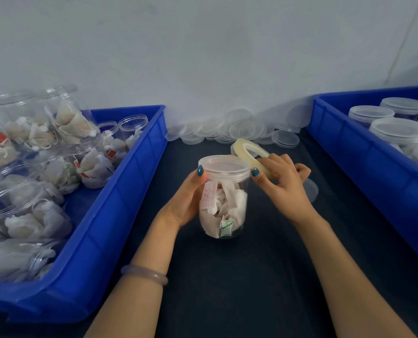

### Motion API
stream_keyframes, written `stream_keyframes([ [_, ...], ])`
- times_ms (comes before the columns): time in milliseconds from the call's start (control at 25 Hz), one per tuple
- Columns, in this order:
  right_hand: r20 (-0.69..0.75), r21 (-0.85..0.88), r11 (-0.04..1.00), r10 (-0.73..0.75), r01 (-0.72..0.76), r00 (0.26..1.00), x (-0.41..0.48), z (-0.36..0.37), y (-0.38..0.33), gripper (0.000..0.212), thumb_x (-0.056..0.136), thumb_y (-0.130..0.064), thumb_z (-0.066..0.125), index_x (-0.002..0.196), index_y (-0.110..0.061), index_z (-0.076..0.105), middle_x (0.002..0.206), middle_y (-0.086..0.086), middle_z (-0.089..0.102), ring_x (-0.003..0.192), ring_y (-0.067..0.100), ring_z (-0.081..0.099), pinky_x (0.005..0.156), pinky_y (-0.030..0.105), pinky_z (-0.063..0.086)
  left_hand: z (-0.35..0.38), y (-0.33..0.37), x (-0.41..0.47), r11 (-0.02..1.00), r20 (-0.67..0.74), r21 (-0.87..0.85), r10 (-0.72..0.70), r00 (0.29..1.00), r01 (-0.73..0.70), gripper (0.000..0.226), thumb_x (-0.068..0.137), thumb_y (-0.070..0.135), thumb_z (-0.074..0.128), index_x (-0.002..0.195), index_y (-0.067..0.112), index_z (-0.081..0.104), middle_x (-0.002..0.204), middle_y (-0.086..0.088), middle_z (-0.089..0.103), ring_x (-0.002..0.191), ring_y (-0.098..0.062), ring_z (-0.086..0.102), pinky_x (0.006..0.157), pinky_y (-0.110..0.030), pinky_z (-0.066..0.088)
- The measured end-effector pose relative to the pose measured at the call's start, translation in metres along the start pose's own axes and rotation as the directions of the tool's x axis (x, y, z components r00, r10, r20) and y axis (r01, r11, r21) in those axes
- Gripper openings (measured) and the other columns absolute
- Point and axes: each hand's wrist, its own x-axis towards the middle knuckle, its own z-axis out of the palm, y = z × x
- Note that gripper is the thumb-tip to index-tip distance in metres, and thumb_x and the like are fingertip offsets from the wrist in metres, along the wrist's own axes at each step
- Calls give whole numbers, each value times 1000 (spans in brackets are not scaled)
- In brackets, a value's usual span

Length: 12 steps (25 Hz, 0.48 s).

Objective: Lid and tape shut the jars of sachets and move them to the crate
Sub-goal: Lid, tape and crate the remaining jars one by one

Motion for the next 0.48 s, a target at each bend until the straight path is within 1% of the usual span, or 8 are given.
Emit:
stream_keyframes([
  [40, -4, 19, 1000, -1, 1, 1000, 0, 0, -1, 37, 90, -64, 42, 96, -36, 65, 84, -14, 52, 93, 8, 43, 85, 33, 15, 0, 0, 1, 1000, 17, 15, 18, 1000, -18, 87, 53, 78, 77, 121, 25, 63, 116, 5, 73, 112, -12, 67, 86, -24, 55],
  [120, -25, 31, 1000, 8, -7, 1000, -1, 0, -2, 40, 87, -69, 41, 94, -36, 64, 84, -14, 52, 92, 7, 43, 87, 34, 17, -2, 1, 2, 997, -4, 46, 62, 998, -62, 84, 54, 78, 76, 120, 26, 67, 116, 6, 73, 113, -10, 66, 87, -23, 54],
  [240, -88, -33, 999, 36, -39, 995, -1, 1, -3, 47, 86, -71, 40, 86, -30, 65, 80, -11, 52, 89, 9, 43, 86, 36, 20, 0, 3, 7, 993, -187, 68, 108, 976, -97, 104, 46, 75, 83, 122, 9, 57, 112, 1, 73, 109, -17, 67, 86, -28, 56],
  [280, -101, -70, 997, 26, -34, 995, -2, 2, -3, 49, 87, -70, 39, 84, -29, 65, 79, -11, 52, 88, 10, 44, 85, 36, 20, -1, 0, 10, 991, -246, 90, 119, 962, -99, 103, 45, 73, 85, 118, 7, 55, 109, -1, 72, 107, -19, 68, 86, -31, 56],
  [320, -108, -103, 994, 13, -24, 994, -2, 4, -4, 51, 88, -70, 38, 83, -27, 65, 77, -11, 51, 86, 10, 44, 83, 36, 19, -2, -2, 13, 989, -283, 114, 126, 951, -97, 94, 49, 69, 86, 113, 8, 55, 106, -2, 72, 104, -20, 68, 86, -34, 57],
  [400, -123, -162, 986, 17, -37, 992, -2, 5, -4, 54, 93, -71, 37, 86, -25, 66, 78, -11, 52, 86, 11, 43, 81, 34, 16, -3, -6, 15, 989, -304, 115, 125, 945, -94, 68, 66, 59, 81, 107, 9, 58, 102, -4, 72, 97, -19, 69, 85, -37, 56],
  [440, -133, -196, 979, 32, -58, 991, -1, 5, -4, 54, 94, -71, 36, 87, -25, 65, 80, -11, 52, 87, 12, 43, 80, 33, 14, -5, -7, 15, 991, -313, 101, 119, 942, -91, 62, 72, 56, 78, 107, 9, 59, 101, -4, 73, 97, -19, 70, 86, -38, 56],
  [480, -140, -235, 969, 47, -79, 989, 0, 4, -2, 53, 94, -70, 35, 88, -26, 64, 83, -10, 53, 88, 12, 42, 80, 34, 14, -7, -7, 15, 991, -320, 99, 113, 941, -85, 61, 73, 56, 78, 109, 10, 59, 102, -2, 74, 99, -19, 70, 88, -39, 55],
])
